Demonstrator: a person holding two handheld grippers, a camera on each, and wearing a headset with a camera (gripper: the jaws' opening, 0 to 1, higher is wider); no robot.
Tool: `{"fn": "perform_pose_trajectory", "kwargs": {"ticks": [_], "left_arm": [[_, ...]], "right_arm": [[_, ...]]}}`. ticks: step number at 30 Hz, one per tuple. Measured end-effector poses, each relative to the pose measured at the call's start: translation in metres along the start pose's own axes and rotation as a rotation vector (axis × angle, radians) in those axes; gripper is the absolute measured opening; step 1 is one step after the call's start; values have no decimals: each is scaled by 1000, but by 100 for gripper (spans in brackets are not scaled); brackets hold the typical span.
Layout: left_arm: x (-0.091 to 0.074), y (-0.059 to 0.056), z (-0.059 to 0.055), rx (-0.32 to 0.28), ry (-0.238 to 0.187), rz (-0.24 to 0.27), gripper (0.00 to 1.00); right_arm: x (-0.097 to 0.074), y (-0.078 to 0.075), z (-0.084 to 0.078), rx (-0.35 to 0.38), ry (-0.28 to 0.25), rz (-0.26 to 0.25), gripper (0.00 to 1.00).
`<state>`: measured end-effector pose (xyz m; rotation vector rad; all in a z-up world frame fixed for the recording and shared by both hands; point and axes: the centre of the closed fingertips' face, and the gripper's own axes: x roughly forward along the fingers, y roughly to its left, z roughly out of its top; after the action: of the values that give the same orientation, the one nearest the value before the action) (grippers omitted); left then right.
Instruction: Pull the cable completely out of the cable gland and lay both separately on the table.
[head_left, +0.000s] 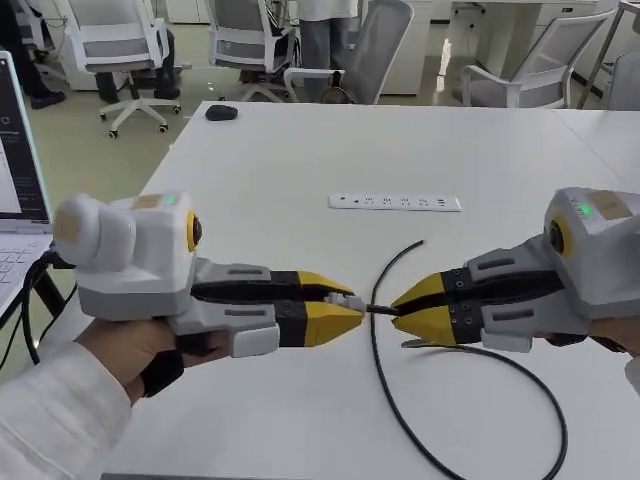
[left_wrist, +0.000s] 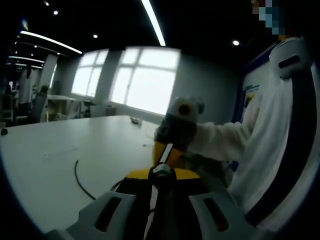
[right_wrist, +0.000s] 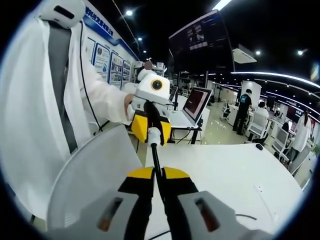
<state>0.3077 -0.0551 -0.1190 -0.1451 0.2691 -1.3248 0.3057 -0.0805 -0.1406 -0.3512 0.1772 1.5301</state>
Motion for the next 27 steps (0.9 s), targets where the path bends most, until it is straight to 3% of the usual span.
{"fn": "perform_pose_trajectory", "kwargs": {"ticks": [11, 23, 27], "left_arm": [[-6, 6, 1, -14, -23, 20, 16], [-2, 3, 1, 4, -19, 3, 16], [-1, 2, 0, -6, -18, -6, 16]], "right_arm": [[-3, -3, -8, 34, 3, -18, 4], [1, -4, -18, 61, 18, -19, 5], [2, -4, -15, 74, -1, -15, 11]]}}
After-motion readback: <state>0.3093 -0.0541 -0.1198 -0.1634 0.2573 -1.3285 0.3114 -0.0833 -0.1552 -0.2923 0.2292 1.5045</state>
